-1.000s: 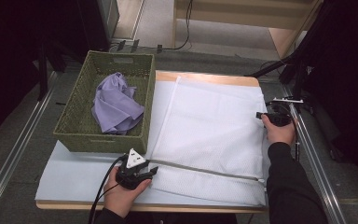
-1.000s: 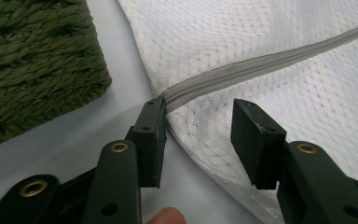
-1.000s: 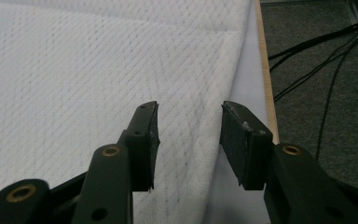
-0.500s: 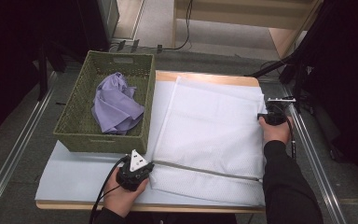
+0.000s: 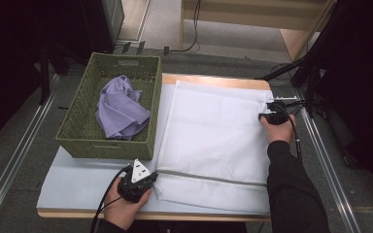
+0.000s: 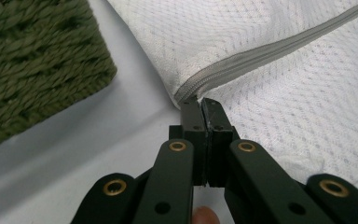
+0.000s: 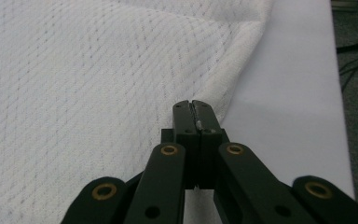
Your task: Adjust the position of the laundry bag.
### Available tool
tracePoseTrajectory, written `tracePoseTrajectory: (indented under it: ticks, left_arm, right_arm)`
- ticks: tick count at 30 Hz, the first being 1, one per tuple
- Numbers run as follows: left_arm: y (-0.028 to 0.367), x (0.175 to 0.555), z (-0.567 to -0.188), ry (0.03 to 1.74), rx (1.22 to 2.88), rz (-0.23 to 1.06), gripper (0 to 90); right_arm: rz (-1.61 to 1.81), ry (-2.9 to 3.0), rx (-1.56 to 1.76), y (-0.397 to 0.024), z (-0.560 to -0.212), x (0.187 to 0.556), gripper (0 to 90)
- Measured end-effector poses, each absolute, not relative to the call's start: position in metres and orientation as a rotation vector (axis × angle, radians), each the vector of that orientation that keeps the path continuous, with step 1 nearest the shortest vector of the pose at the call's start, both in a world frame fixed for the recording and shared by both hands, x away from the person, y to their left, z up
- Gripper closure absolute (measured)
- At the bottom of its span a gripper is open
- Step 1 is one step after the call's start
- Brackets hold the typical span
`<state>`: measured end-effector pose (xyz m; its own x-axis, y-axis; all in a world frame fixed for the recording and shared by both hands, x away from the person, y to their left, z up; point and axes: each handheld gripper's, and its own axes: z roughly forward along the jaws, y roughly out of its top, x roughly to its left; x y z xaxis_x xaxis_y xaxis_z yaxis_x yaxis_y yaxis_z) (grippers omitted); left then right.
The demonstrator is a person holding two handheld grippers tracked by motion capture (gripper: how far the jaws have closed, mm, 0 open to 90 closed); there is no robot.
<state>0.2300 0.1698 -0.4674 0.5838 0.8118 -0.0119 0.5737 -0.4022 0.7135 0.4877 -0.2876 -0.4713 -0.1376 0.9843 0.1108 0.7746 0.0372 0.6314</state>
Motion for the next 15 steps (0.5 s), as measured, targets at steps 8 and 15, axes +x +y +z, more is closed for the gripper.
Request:
tracePoseTrajectory:
  ticks: [8, 15]
  left_arm:
    - [0.175, 0.223, -0.468, 1.113, 2.109, 0.451, 90.0]
    - [0.176, 0.220, -0.469, 1.112, 2.108, 0.448, 90.0]
  right_arm:
    - [0.844, 2.008, 1.727, -0.268, -0.469, 0.500, 90.0]
    - [0.834, 2.020, 1.709, -0.260, -0.466, 0.507, 90.0]
